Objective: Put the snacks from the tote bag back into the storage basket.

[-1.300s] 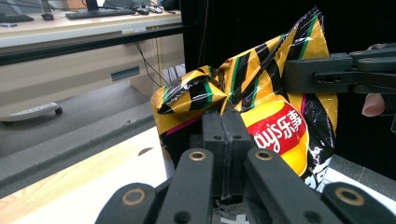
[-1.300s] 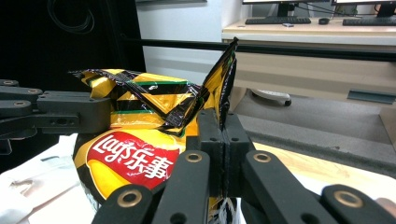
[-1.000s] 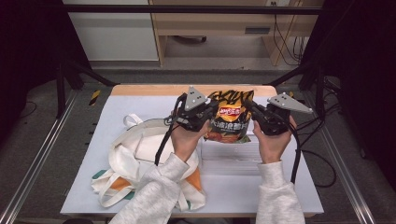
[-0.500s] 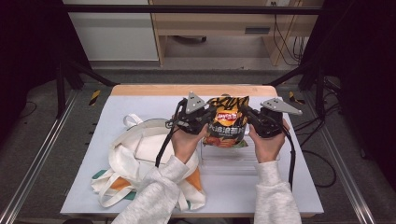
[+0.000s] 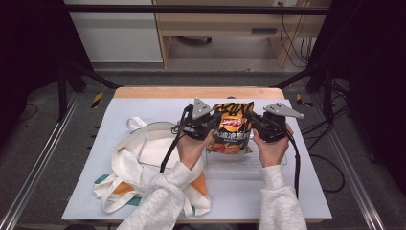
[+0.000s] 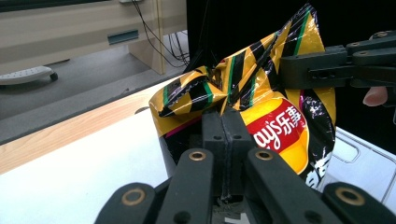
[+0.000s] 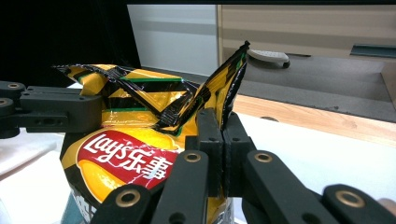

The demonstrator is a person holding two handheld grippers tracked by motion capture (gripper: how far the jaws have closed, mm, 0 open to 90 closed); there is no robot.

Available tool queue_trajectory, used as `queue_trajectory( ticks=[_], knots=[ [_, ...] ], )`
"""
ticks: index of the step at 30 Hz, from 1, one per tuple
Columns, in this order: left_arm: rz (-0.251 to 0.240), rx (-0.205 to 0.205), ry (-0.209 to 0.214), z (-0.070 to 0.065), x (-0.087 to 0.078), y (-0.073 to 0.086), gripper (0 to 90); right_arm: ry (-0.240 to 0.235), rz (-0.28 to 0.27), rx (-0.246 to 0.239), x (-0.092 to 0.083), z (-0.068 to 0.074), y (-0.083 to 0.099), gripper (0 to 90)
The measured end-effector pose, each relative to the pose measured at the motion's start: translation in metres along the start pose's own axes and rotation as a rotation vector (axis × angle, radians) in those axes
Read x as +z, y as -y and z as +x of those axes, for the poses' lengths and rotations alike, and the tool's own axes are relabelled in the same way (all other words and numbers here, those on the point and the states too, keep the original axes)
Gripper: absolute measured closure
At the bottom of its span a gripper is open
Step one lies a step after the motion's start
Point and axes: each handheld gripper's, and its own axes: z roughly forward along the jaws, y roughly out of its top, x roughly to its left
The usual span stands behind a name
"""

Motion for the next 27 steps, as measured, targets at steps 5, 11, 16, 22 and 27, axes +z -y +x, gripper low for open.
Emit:
queue_trajectory(
  ticks=[5,11,16,22,27],
  knots=[
    [0.001,-0.013,0.01,0.001,0.004,0.001,90.0,0.007,-0.003,0.001,-0.002,-0.002,-0.001,89.5],
    [0.023,-0.014,-0.001,0.002,0.011,0.005,90.0,0.017,0.019,-0.007,0.004,-0.004,0.004,89.4],
    [0.04,-0.021,-0.012,0.003,0.016,0.012,89.9,0.026,0.042,-0.016,0.012,-0.004,0.01,89.3],
    [0.051,-0.029,-0.024,0.005,0.018,0.016,89.6,0.036,0.058,-0.022,0.018,-0.002,0.014,88.8],
    [0.054,-0.027,-0.037,0.005,0.02,0.016,88.0,0.047,0.059,-0.021,0.02,-0.002,0.015,85.1]
  ],
)
